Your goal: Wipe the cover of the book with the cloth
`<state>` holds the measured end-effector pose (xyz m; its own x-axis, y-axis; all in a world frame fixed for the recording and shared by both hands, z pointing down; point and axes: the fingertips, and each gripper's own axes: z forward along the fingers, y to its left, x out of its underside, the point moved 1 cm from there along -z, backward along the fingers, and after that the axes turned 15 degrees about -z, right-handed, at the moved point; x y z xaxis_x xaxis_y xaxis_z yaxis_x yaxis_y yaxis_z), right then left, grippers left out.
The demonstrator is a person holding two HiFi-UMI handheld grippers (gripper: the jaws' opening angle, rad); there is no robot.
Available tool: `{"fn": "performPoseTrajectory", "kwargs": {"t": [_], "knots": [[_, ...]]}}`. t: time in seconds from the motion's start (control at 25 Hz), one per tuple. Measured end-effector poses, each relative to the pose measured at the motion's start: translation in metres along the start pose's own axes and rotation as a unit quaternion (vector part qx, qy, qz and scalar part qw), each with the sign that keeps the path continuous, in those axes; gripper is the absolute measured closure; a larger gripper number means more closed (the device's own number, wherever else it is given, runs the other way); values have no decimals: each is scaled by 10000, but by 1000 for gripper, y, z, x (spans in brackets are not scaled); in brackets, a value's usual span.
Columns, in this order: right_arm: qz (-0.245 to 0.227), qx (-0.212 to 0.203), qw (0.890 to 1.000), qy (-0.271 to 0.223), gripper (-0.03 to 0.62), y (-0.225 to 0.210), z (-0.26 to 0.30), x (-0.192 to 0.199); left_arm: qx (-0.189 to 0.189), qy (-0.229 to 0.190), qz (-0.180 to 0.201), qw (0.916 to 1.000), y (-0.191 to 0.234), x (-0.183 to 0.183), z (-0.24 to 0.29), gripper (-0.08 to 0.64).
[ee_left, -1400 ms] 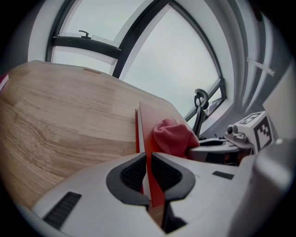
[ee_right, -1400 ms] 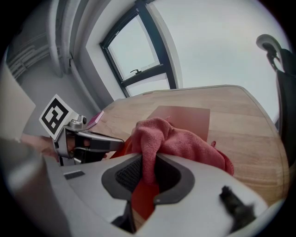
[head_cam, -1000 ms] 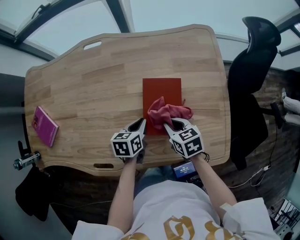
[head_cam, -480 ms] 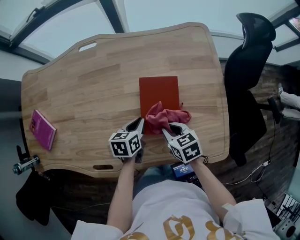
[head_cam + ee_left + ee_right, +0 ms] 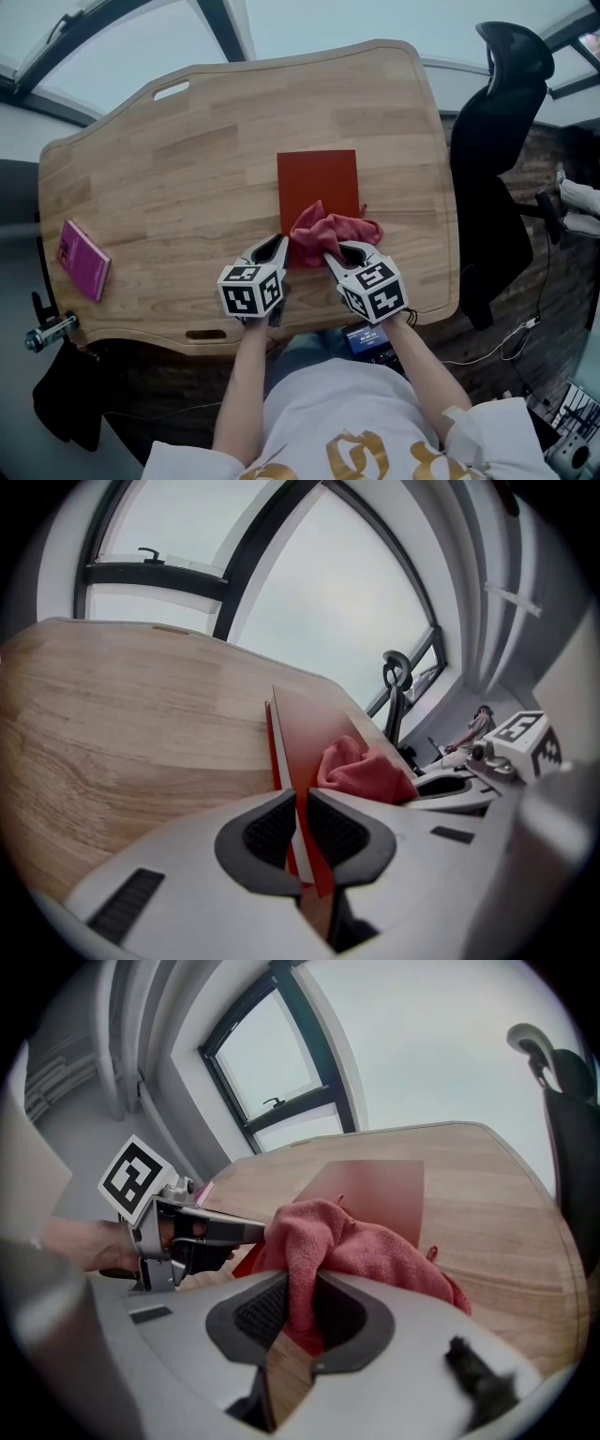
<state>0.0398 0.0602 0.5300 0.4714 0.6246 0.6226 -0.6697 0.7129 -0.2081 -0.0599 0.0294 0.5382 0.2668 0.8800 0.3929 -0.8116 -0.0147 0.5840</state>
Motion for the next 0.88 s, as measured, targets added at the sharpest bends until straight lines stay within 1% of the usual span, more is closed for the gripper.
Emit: {"fn": "performPoseTrajectory", "kwargs": {"t": [0.44,0.68,0.88], "knots": [[35,105,9999,-70,517,-30,2,-12,-3,24,-68,10000,0,1,1,514],[-59,118,9998,-127,517,-46,7,-23,-7,33,-163,9999,1,0,1,514],[-45,125,9997,-194,517,-55,11,-31,12,84,-190,9998,0,1,1,514]]}}
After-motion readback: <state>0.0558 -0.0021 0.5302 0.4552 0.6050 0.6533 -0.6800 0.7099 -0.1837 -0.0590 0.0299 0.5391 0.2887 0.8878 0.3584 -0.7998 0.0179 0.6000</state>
